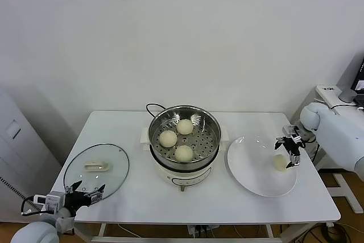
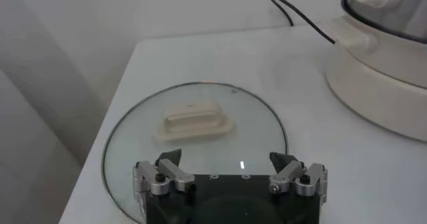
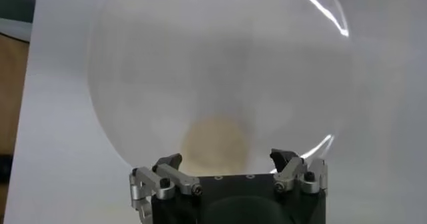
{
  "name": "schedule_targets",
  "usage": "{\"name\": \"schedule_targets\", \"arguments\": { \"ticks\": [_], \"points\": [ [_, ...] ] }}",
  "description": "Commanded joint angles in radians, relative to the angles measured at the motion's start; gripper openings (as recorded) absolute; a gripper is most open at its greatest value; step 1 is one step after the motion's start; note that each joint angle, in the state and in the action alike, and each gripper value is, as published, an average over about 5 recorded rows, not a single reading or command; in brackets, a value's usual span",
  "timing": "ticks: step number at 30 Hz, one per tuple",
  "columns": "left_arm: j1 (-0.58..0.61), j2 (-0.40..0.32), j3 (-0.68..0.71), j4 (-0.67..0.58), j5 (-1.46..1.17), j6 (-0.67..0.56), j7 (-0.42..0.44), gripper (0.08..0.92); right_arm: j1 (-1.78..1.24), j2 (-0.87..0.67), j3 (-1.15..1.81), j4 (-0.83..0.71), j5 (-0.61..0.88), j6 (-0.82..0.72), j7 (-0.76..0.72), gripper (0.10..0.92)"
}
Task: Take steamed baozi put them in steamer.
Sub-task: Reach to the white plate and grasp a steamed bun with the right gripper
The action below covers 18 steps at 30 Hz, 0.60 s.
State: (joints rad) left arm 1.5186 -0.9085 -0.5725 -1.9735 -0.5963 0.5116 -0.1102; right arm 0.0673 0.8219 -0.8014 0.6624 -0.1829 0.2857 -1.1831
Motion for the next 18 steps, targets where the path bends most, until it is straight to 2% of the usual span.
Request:
{"name": "schedule_targets", "arguments": {
  "ticks": [1,10,15,18],
  "points": [
    [0.004,0.001,-0.002,0.001,0.0,-0.002,0.001,0.823,-0.035,0.019,0.04,-0.025,-0.056,0.004,0.008,0.812],
    [0.007,-0.001,-0.003,0.0,0.001,-0.003,0.0,0.823,-0.047,0.021,0.068,-0.028,-0.087,0.003,0.004,0.646],
    [0.01,-0.001,-0.005,-0.002,0.001,-0.002,0.0,0.823,-0.046,0.015,0.071,-0.009,-0.087,0.003,0.001,0.522],
    [0.011,-0.002,-0.007,-0.002,0.001,-0.002,-0.001,0.823,-0.035,0.006,0.057,0.013,-0.081,0.003,-0.01,0.482]
  ]
}}
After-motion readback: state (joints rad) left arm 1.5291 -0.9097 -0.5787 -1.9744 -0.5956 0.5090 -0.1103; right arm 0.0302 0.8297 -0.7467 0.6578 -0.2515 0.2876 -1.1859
